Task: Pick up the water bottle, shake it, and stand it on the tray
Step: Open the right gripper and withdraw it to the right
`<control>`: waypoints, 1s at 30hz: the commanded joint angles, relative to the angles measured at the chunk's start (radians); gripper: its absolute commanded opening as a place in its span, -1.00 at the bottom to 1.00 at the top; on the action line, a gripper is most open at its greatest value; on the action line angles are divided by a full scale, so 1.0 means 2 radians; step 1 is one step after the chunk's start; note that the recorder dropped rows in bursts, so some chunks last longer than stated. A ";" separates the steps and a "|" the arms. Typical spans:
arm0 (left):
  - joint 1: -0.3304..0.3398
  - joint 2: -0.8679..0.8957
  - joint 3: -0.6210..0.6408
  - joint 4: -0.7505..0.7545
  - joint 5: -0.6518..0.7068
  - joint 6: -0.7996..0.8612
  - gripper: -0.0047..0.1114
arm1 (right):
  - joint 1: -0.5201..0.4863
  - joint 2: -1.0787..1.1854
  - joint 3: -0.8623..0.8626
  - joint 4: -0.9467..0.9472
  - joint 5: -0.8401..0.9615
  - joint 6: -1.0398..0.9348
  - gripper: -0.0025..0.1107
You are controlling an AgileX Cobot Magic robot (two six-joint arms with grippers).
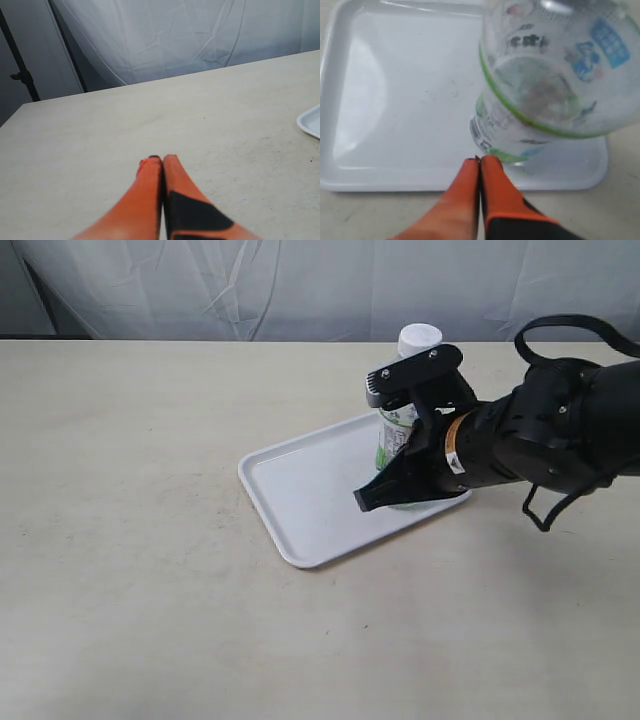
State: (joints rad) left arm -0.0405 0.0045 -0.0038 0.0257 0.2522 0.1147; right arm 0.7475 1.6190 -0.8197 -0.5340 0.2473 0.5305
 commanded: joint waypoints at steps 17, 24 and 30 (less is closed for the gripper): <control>0.000 -0.002 0.002 0.001 -0.007 -0.001 -0.91 | 0.025 -0.283 0.105 0.165 0.173 0.022 -0.90; 0.000 -0.002 0.002 0.001 -0.007 -0.001 -0.91 | 0.025 -0.451 0.138 0.340 0.266 0.022 -0.90; 0.000 -0.002 0.002 0.001 -0.007 -0.001 -0.91 | 0.025 -0.537 0.138 0.346 0.343 0.022 -0.90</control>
State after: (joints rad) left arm -0.0405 0.0045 -0.0038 0.0257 0.2522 0.1147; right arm 0.7952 0.6079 -0.5489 0.1930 0.8882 0.5772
